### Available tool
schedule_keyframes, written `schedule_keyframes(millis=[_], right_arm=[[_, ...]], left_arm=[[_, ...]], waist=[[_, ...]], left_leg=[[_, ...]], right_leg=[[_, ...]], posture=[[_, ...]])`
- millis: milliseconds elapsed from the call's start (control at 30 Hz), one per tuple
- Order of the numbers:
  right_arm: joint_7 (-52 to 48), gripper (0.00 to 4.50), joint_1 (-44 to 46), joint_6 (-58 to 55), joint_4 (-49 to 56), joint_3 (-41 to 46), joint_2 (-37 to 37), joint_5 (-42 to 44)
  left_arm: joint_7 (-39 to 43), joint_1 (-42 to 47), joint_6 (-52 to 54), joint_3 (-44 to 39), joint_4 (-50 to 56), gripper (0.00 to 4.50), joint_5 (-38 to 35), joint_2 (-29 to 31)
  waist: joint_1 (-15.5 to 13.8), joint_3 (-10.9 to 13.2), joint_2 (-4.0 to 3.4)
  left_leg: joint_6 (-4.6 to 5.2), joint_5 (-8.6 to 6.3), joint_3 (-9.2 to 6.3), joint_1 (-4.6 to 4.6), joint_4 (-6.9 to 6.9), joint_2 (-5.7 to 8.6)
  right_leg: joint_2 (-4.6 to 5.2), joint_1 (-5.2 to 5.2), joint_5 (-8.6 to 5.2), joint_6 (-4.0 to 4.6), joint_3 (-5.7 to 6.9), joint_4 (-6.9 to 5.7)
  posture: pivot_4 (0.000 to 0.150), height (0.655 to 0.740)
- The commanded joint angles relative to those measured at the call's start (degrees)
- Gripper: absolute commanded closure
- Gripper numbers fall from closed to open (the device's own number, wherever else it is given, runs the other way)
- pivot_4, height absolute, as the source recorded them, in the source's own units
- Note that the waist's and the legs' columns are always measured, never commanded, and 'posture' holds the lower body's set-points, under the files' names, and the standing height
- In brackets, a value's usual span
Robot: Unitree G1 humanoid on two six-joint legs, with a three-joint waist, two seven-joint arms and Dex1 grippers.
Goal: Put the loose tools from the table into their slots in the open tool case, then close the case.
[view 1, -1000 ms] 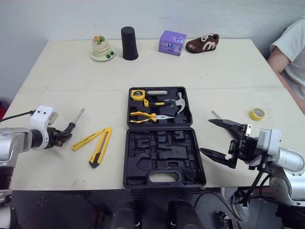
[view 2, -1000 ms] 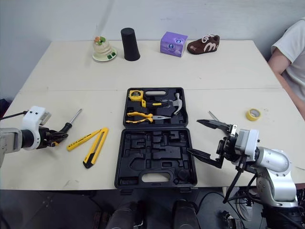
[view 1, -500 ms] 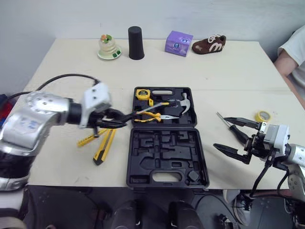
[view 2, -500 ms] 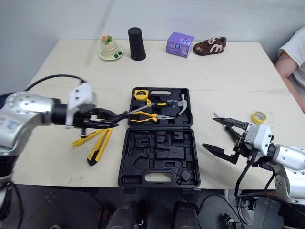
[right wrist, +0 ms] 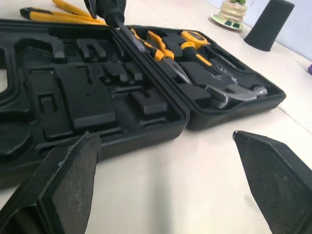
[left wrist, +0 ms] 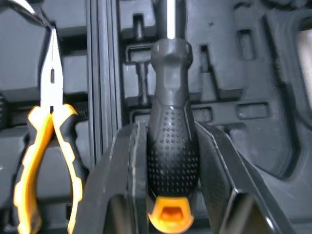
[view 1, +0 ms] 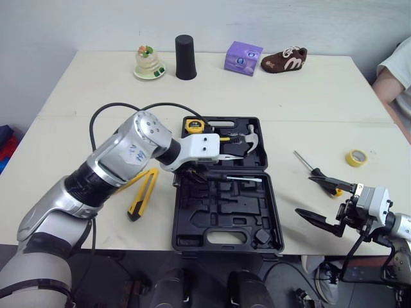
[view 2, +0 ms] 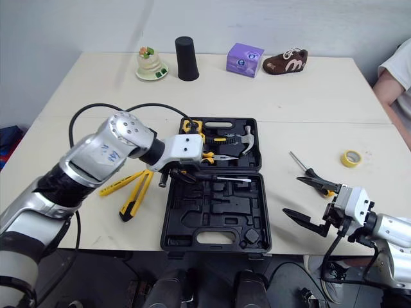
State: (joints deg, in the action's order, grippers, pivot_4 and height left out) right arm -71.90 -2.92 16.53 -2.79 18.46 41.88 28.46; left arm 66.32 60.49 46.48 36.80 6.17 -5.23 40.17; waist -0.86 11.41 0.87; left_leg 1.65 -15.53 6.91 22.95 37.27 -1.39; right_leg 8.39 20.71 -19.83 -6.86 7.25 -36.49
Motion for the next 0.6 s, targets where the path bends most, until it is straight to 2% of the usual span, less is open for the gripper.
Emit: schedule_keyframes(millis=[33,200,600], right_arm=[[-0.3,0.00,-1.5,2.6,0.4,1.8,-0.6,0.7],[-0.6,0.00,-4.0,5.2,0.3,2.3,-1.1,1.2],[0.7,0.00,-4.7,4.8,3.0,1.1,-1.0,1.4]], left_arm=[[1.7,1.9,2.1,1.2,1.8,3.52,2.5,0.9],[-0.3,1.5,3.4,2.2,-0.3,3.52,6.2,-0.5],[-1.0,1.7,4.4,2.1,-2.9,3.52,9.2,-3.2]], waist=[[0.0,0.0,0.00],[-0.4,0.0,0.00],[-0.5,0.0,0.00]], left_leg=[[0.00,0.00,-0.01,0.00,0.00,-0.01],[0.00,0.00,-0.06,0.04,0.09,0.01],[0.04,-0.02,-0.21,0.10,0.20,0.02]], right_leg=[[-0.01,0.00,0.00,0.00,0.01,0.00],[0.03,-0.03,0.00,0.00,0.04,0.01],[0.06,-0.08,0.00,0.00,0.14,-0.02]], posture=[[0.150,0.7400],[0.150,0.7400],[0.150,0.7400]])
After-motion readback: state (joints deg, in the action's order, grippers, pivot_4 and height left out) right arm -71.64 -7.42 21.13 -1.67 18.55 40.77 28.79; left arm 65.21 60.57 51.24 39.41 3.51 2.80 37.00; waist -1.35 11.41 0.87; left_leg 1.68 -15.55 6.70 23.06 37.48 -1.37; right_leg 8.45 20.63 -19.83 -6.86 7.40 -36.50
